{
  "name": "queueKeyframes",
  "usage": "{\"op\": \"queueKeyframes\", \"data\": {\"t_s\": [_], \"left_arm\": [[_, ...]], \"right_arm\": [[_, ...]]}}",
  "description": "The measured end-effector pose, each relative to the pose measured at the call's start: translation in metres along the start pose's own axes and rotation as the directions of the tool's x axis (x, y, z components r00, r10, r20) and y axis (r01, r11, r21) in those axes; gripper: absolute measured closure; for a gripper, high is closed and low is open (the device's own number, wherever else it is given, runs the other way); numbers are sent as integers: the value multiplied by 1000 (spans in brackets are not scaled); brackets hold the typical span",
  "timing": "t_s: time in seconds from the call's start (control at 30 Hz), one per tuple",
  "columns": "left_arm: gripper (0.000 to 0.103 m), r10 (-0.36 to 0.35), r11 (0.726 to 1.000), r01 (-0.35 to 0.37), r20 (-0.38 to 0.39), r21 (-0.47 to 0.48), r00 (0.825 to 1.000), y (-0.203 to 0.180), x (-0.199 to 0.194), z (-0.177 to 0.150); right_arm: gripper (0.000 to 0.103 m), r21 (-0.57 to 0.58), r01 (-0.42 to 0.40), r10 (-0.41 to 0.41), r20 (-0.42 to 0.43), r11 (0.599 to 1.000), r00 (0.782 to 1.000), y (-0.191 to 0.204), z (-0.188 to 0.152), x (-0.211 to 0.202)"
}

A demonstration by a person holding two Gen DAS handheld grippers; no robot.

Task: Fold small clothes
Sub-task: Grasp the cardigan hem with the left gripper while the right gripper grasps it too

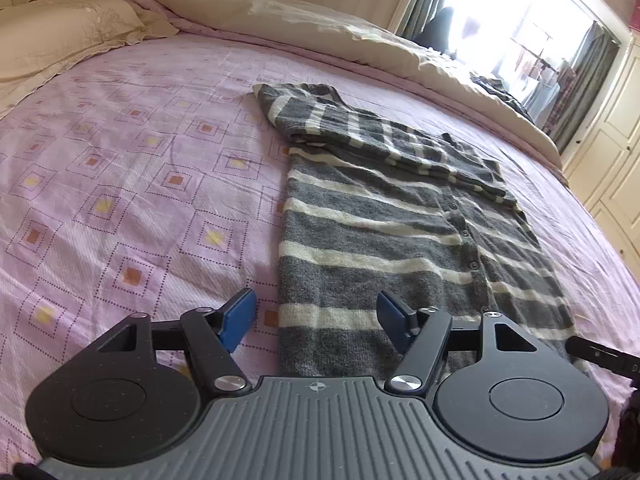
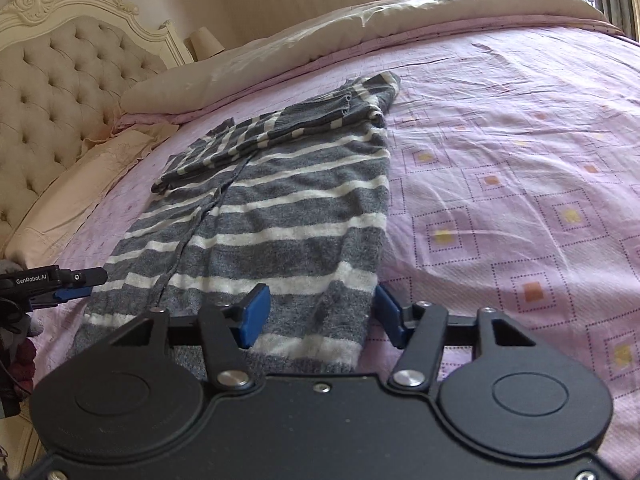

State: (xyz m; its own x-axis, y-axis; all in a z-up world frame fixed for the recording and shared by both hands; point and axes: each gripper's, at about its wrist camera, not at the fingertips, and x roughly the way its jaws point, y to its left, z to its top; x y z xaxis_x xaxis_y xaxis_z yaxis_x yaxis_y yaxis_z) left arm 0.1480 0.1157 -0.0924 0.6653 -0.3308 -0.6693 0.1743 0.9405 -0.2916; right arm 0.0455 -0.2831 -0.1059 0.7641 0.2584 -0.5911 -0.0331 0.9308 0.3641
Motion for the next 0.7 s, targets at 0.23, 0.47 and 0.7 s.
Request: {"op": "queueKeyframes", "data": {"t_s": [0.23, 0.47, 0.7], "left_arm": [[46, -30, 1000, 29, -10, -3, 1000, -6, -10, -17], [99, -7, 1000, 7, -1, -23, 1000, -12, -9, -27], [100, 50, 995, -46, 44, -86, 998, 14, -27, -33]], "right_arm": [[67, 16, 10, -10, 8, 1000, 1000, -1, -6, -4], [91, 11, 3, -3, 8, 1000, 1000, 3, -7, -5], [92, 70, 41, -43, 17, 997, 999, -21, -8, -21]]}}
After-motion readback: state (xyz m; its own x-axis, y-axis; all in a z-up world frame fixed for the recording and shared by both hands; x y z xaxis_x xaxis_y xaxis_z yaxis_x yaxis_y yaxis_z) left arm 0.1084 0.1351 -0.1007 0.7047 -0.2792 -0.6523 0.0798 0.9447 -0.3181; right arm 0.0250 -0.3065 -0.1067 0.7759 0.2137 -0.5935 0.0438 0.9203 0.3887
